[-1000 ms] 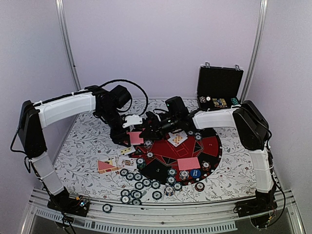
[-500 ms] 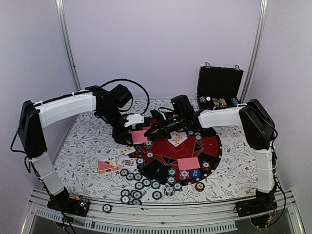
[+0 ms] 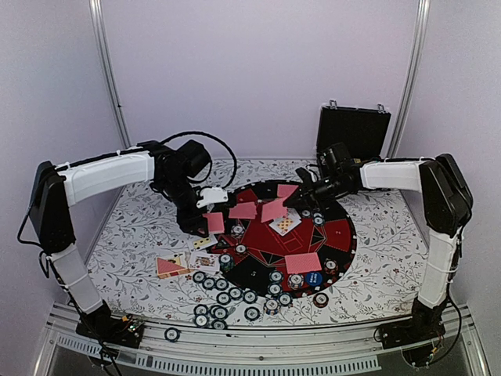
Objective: Distribute texas hold em gaming equipment
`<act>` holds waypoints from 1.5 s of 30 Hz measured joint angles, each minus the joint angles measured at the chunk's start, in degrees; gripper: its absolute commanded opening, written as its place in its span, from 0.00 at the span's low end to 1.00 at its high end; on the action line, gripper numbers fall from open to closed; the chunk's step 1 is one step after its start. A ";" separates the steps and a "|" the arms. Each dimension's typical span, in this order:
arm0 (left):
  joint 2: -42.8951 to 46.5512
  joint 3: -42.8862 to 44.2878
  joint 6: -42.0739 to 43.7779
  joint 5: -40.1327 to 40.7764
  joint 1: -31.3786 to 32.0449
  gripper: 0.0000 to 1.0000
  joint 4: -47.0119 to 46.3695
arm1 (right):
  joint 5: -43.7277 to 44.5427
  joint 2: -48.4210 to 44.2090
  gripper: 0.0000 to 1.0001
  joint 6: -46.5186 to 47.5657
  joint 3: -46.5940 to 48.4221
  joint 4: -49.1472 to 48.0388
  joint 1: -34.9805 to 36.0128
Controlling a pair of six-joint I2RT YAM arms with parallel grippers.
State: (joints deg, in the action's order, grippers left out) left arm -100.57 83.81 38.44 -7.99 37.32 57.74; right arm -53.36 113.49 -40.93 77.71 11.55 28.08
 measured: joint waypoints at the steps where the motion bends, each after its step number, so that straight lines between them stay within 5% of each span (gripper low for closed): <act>1: 0.00 -0.22 -0.11 0.04 -0.02 0.49 -0.02 | 1.90 -0.90 0.00 1.64 0.46 3.23 -1.03; 11: 0.00 -1.31 -0.57 0.68 -0.92 0.49 -0.07 | 27.85 -5.44 0.00 16.79 12.37 26.75 -1.09; 17: 0.17 -1.79 -0.79 0.72 -1.38 0.48 -0.09 | 48.00 -4.94 0.00 20.70 20.94 37.55 4.94; 30: 3.48 -4.11 -1.03 -0.52 -1.88 0.48 0.00 | 76.83 13.92 0.00 23.12 37.73 52.72 18.69; 40: 3.52 -4.04 -1.25 -0.55 -1.99 0.49 0.17 | 78.36 18.93 0.05 23.21 39.04 54.31 21.84; 45: 3.52 -4.04 -1.40 -0.52 -1.99 0.49 0.46 | 73.09 19.41 0.30 22.67 38.05 50.84 21.88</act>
State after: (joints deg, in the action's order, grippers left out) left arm -97.06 79.77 37.04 -8.51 35.33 58.19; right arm 19.73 132.90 -18.26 115.77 62.39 49.95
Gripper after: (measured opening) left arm 0.662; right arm 0.139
